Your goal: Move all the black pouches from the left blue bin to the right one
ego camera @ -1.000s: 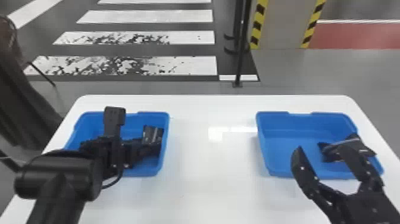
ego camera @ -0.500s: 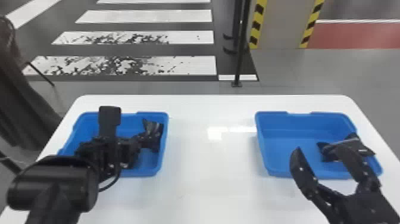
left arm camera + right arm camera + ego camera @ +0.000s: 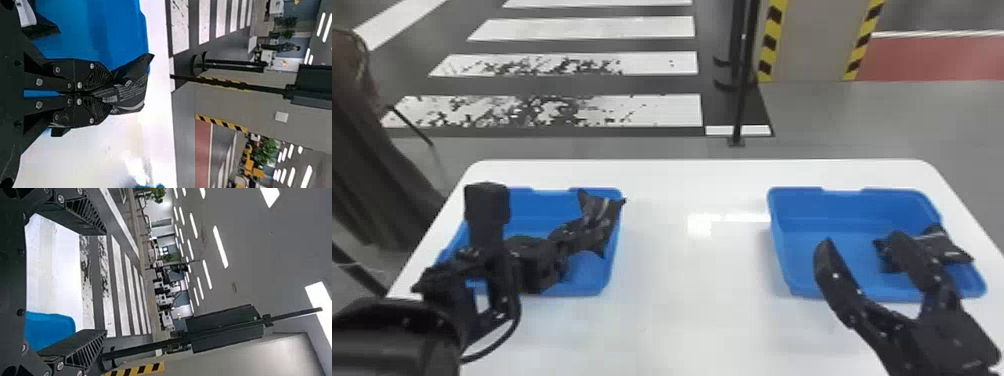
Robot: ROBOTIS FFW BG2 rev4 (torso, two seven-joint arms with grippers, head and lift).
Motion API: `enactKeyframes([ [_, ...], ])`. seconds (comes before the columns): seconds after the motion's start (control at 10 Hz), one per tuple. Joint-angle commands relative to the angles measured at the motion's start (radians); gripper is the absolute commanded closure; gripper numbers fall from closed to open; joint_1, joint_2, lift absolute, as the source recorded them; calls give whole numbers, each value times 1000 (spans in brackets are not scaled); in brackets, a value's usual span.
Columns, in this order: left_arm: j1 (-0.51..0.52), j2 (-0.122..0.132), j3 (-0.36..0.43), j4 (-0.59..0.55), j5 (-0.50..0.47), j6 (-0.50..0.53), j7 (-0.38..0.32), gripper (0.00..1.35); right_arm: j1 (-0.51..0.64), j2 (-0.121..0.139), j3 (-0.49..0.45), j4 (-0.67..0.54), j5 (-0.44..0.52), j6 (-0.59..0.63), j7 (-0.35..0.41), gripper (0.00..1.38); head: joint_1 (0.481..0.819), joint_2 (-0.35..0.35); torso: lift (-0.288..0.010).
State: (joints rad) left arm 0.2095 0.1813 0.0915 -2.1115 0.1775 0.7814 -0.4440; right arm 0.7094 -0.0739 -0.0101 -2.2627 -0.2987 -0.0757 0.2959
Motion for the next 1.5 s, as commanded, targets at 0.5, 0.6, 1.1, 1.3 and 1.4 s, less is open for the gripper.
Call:
enactKeyframes([
  [0.5, 55, 13, -211, -96, 233, -87, -22, 1118, -209, -81, 138, 109, -252, 110, 78, 142, 695, -45, -140],
  [0.6, 53, 17, -235, -104, 243, -92, -22, 1118, -231, -87, 144, 126, -264, 122, 78, 142, 695, -60, -140],
  [1.1, 41, 27, -301, -123, 283, -97, -22, 1118, -329, -118, 188, 232, -294, 127, 77, 248, 695, -107, -140],
  [1.3, 38, 27, -307, -123, 283, -94, -22, 1118, -341, -113, 196, 249, -324, 125, 77, 1088, 695, -112, -140],
  [1.4, 38, 27, -305, -123, 283, -94, -22, 1118, -341, -112, 200, 247, -322, 112, 77, 1300, 695, -113, -140],
])
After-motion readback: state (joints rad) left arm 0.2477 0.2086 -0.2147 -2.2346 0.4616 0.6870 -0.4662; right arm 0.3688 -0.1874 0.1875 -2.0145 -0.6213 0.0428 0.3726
